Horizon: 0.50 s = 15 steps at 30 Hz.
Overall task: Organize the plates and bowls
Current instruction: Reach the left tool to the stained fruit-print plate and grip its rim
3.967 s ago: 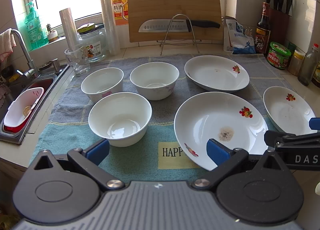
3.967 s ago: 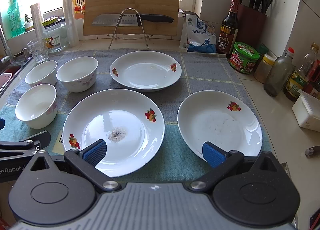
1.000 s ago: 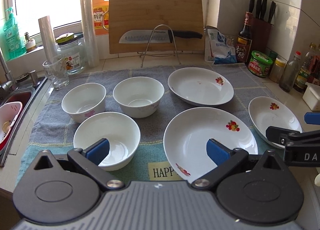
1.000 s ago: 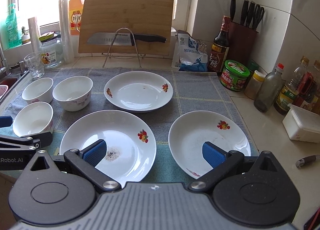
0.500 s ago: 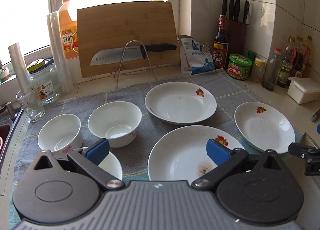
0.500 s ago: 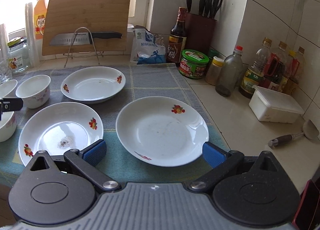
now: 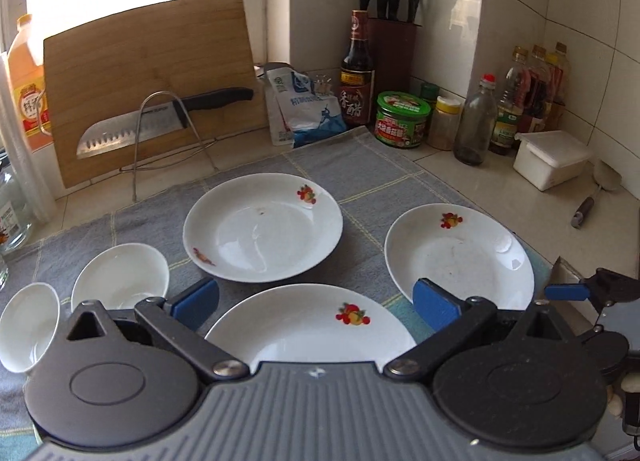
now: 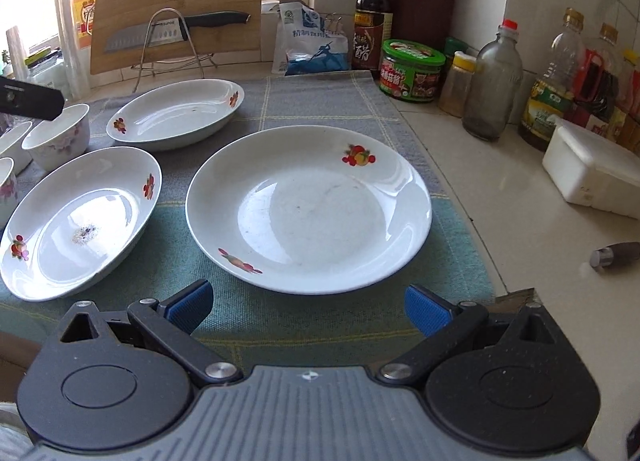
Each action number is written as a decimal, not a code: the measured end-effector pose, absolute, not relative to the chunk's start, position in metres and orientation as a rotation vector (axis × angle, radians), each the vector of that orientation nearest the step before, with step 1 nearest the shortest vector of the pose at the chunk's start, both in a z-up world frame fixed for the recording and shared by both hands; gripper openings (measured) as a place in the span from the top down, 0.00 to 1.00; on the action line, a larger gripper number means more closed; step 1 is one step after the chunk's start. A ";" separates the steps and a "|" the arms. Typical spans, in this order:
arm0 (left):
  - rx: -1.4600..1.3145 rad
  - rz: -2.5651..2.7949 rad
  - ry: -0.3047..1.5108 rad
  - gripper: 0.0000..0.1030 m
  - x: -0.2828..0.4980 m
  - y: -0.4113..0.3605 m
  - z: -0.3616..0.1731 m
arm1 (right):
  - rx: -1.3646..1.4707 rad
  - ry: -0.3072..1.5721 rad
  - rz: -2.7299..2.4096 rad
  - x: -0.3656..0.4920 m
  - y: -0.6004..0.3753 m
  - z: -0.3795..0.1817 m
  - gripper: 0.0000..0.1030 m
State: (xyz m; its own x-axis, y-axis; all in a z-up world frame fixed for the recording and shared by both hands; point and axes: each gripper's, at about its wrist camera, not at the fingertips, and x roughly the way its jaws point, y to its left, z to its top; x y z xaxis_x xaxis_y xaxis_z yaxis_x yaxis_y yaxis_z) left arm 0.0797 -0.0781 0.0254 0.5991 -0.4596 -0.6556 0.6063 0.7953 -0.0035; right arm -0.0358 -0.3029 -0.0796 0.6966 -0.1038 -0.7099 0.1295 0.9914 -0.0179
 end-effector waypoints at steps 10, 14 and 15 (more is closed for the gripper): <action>0.347 -0.741 0.729 0.01 0.105 -0.153 0.018 | 0.010 0.804 -0.030 -0.014 -0.333 -0.105 0.00; 0.382 -0.829 0.756 0.01 0.119 -0.179 0.016 | -0.026 0.796 0.013 -0.009 -0.336 -0.107 0.00; 0.393 -0.842 0.759 0.01 0.122 -0.185 0.014 | -0.031 0.795 0.023 -0.008 -0.337 -0.107 0.00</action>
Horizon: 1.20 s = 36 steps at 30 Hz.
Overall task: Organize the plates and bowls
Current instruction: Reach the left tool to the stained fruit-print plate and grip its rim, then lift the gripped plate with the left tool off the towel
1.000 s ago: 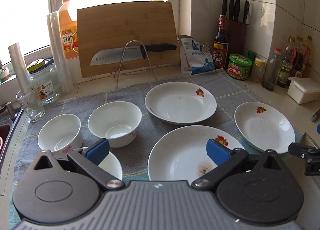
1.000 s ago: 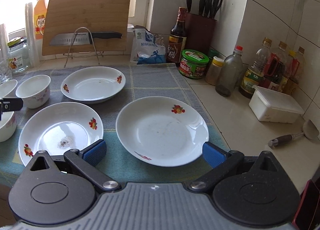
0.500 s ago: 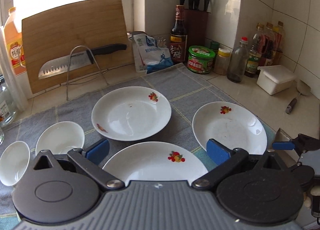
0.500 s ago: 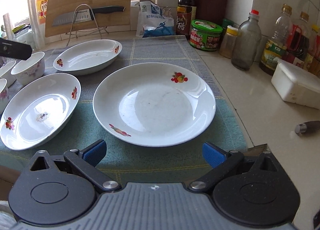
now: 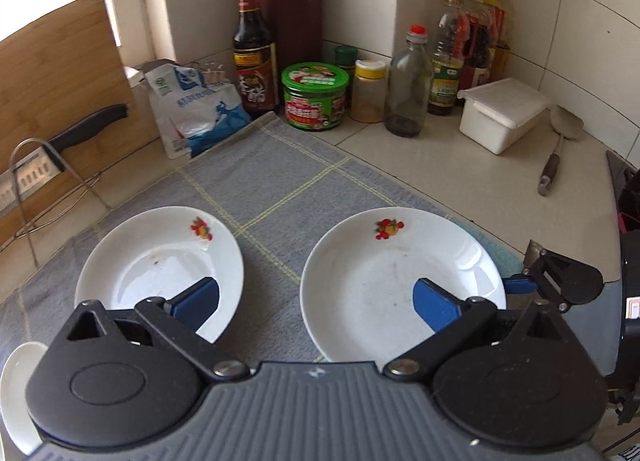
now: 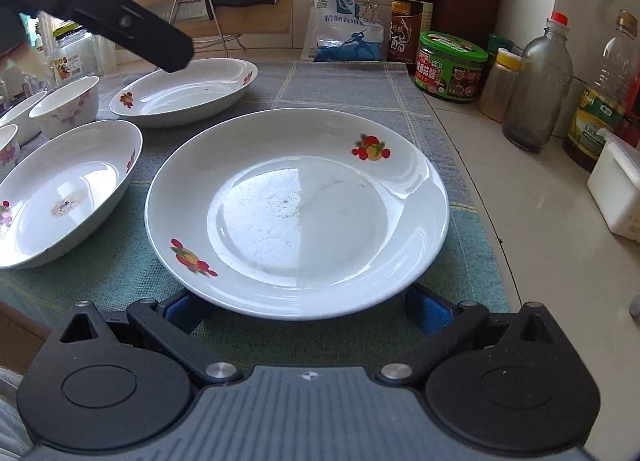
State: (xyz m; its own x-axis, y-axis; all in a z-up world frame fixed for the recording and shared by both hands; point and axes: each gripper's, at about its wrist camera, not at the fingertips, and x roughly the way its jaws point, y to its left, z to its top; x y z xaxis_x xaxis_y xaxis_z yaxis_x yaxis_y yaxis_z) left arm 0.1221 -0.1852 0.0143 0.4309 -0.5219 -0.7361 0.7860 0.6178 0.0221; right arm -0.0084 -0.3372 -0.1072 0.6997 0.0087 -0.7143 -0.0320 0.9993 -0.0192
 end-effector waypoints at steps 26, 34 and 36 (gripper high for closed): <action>0.553 -1.084 1.092 0.29 0.192 -0.282 -0.050 | -0.057 0.733 0.081 -0.013 -0.342 -0.110 0.00; 0.595 -1.122 1.159 0.33 0.201 -0.288 -0.055 | -0.063 0.755 0.089 -0.010 -0.342 -0.108 0.00; 0.586 -1.125 1.180 0.35 0.204 -0.289 -0.057 | -0.065 0.762 0.092 -0.009 -0.342 -0.108 0.00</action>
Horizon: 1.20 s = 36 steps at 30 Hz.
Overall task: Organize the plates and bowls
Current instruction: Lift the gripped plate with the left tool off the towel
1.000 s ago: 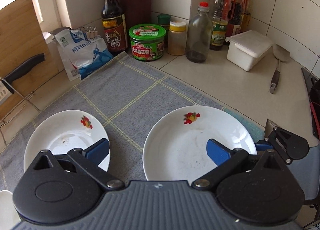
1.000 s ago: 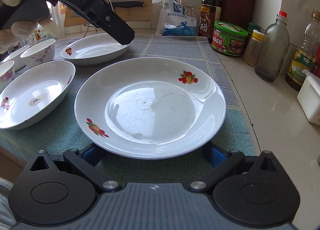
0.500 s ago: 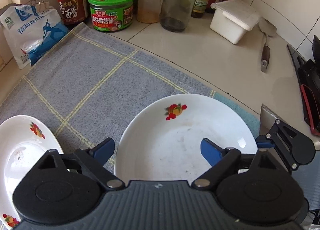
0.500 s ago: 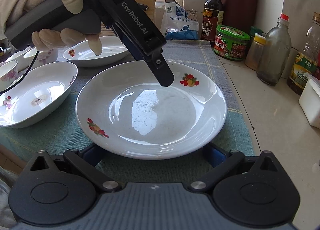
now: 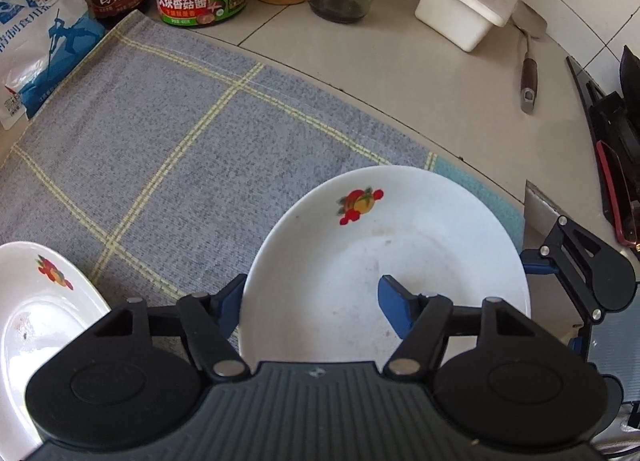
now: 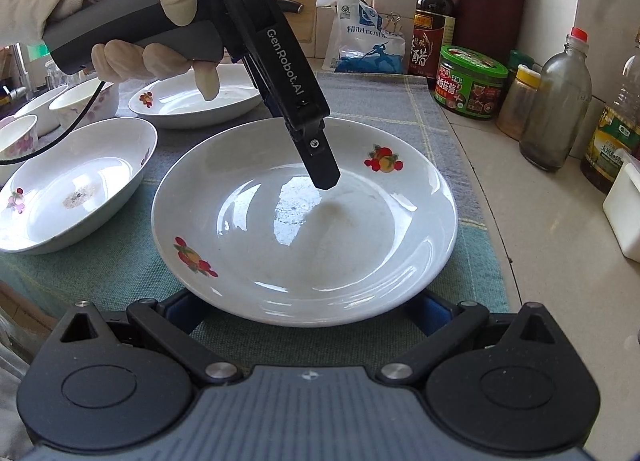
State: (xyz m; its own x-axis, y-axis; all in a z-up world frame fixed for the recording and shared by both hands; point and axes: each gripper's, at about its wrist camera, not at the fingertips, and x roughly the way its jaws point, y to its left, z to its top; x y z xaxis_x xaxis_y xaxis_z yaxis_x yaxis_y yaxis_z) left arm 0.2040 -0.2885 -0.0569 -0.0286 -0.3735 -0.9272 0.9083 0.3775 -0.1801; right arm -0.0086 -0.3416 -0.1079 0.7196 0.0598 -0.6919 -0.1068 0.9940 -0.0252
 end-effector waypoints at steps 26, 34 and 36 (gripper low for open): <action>0.600 -1.156 1.162 0.35 0.209 -0.291 -0.050 | -0.099 0.821 0.110 0.002 -0.342 -0.098 0.00; 0.566 -1.135 1.124 0.35 0.231 -0.300 -0.040 | -0.130 0.798 0.128 0.027 -0.358 -0.091 0.00; 0.560 -1.128 1.114 0.35 0.237 -0.302 -0.039 | -0.139 0.795 0.132 0.035 -0.364 -0.091 0.00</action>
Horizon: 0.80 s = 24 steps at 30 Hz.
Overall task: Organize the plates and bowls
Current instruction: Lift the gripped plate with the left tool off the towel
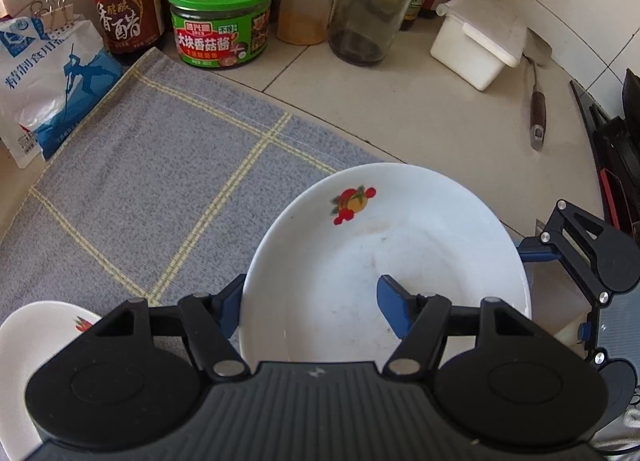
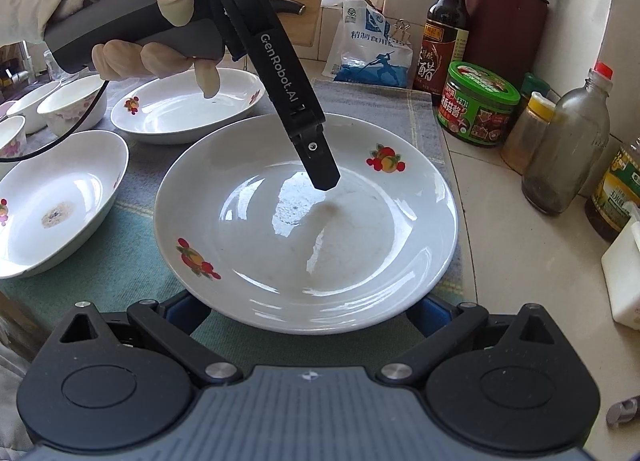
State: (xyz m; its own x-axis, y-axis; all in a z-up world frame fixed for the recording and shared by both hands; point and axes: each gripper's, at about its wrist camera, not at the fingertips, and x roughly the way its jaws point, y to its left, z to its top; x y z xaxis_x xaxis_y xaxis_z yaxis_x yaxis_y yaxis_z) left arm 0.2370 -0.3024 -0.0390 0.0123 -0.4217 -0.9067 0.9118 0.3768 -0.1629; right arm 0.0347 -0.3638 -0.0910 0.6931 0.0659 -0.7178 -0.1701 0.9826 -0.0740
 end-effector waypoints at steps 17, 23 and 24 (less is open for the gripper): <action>0.519 -1.085 1.091 0.35 0.283 -0.328 -0.049 | -0.144 0.786 0.150 0.083 -0.398 -0.100 0.00; 0.506 -1.073 1.090 0.35 0.292 -0.331 -0.057 | -0.150 0.788 0.140 0.092 -0.403 -0.102 0.00; 0.504 -1.073 1.089 0.35 0.293 -0.332 -0.058 | -0.145 0.788 0.139 0.093 -0.404 -0.103 0.00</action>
